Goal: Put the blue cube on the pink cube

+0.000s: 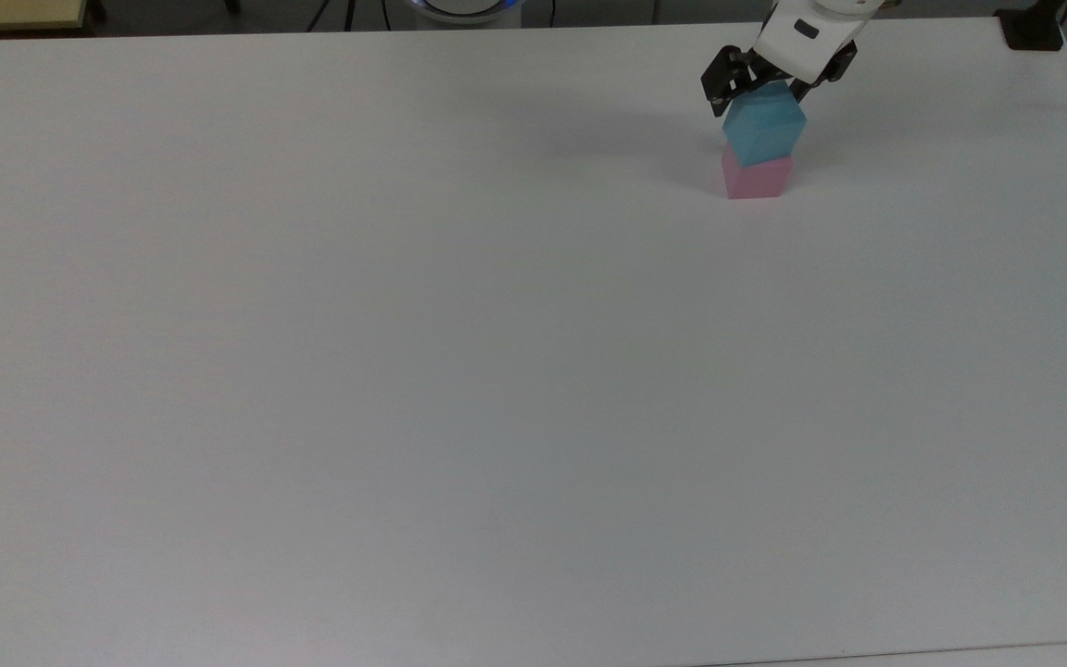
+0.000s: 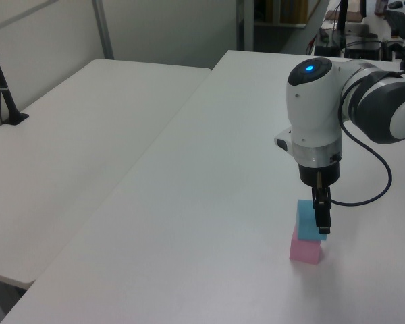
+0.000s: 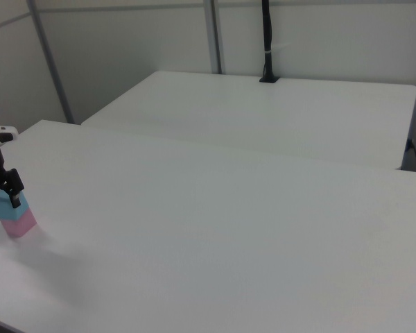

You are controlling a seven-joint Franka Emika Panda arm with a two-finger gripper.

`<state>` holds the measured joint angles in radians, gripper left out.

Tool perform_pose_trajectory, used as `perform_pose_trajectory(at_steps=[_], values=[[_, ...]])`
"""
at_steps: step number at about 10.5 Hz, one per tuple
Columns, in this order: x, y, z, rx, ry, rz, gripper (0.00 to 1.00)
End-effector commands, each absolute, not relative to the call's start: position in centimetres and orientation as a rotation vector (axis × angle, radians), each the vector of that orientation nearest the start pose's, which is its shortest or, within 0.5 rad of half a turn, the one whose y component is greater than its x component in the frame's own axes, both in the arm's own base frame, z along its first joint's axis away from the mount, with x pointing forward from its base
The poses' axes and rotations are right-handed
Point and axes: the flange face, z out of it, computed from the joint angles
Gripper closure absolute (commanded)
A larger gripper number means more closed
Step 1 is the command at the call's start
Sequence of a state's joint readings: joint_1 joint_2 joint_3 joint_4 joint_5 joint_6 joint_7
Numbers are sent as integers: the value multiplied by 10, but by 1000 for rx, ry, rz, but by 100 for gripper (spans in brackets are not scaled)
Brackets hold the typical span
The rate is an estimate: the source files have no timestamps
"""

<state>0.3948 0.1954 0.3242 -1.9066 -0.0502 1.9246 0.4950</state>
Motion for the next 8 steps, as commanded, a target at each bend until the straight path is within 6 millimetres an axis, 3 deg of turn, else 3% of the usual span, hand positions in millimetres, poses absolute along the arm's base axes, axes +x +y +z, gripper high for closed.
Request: perform_pose_trajectory(at_steps=[1,2,4,6,8], values=[[466,341,444,-3199,-223,163,0],[487,315,471,-3195,-160,139,0],[527,241,514,-3187,-172,111,0],[560,155,542,-3193,-85,71,0],[572,96,550,-3208,-73,90,0]])
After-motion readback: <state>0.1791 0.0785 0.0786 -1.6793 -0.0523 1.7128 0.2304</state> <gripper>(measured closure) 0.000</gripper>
